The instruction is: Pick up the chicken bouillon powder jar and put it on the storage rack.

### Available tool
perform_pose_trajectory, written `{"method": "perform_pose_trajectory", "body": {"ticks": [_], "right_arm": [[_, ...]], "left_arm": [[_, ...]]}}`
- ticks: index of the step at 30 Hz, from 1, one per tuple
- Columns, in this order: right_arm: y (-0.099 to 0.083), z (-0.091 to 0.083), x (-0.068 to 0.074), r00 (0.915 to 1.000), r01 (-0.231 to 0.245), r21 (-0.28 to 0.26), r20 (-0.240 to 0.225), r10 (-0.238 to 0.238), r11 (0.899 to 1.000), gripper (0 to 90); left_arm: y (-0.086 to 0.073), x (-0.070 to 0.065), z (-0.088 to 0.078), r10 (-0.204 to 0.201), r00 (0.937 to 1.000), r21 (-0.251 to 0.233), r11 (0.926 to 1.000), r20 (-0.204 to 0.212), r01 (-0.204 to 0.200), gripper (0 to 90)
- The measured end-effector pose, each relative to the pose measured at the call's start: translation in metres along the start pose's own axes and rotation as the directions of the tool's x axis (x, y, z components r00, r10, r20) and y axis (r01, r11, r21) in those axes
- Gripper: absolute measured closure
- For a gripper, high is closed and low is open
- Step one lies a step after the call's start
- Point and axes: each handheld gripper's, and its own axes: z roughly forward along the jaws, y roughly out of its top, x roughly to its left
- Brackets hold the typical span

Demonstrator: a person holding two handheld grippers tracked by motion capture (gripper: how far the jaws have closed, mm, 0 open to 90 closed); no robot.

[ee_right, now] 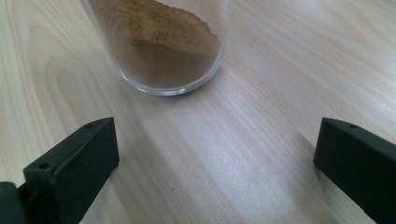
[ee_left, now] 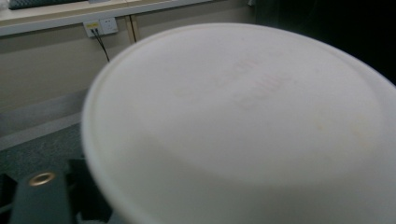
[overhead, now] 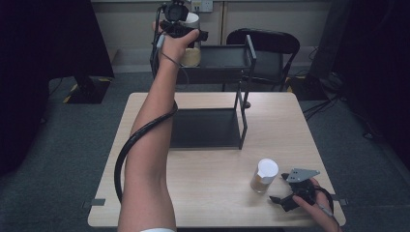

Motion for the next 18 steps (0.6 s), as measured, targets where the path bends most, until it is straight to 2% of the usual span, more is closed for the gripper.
{"method": "perform_pose_trajectory", "body": {"ticks": [6,7,14,16,17,18], "right_arm": [[0.0,0.0,0.0,1.0,0.0,0.0,-0.001,0.0,1.0,0.0],[0.0,0.0,0.0,1.0,0.0,0.0,0.0,0.0,1.0,0.0],[0.0,0.0,0.0,1.0,0.0,0.001,0.0,0.0,1.0,0.0],[0.0,0.0,0.0,1.0,-0.001,0.001,0.0,0.001,1.0,0.0],[0.0,0.0,0.0,1.0,-0.001,0.001,0.0,0.001,1.0,0.0],[0.0,0.0,0.0,1.0,-0.001,0.001,0.0,0.001,1.0,0.0]], "left_arm": [[-0.01,-0.003,-0.004,-0.039,0.9992,-0.033,0.9987,-0.005,0.039,2.0],[-0.015,-0.004,-0.005,-0.063,0.998,-0.045,0.997,-0.002,0.063,0.1],[-0.029,-0.002,-0.013,-0.077,0.997,-0.062,0.9951,0.013,0.077,0.1],[-0.033,-0.002,-0.015,-0.094,0.9954,-0.064,0.9934,0.018,0.095,0.1],[-0.039,0.0,-0.018,-0.091,0.9951,-0.077,0.9926,0.038,0.094,0.2],[-0.039,0.0,-0.018,-0.091,0.9951,-0.077,0.9926,0.038,0.094,0.2]]}}
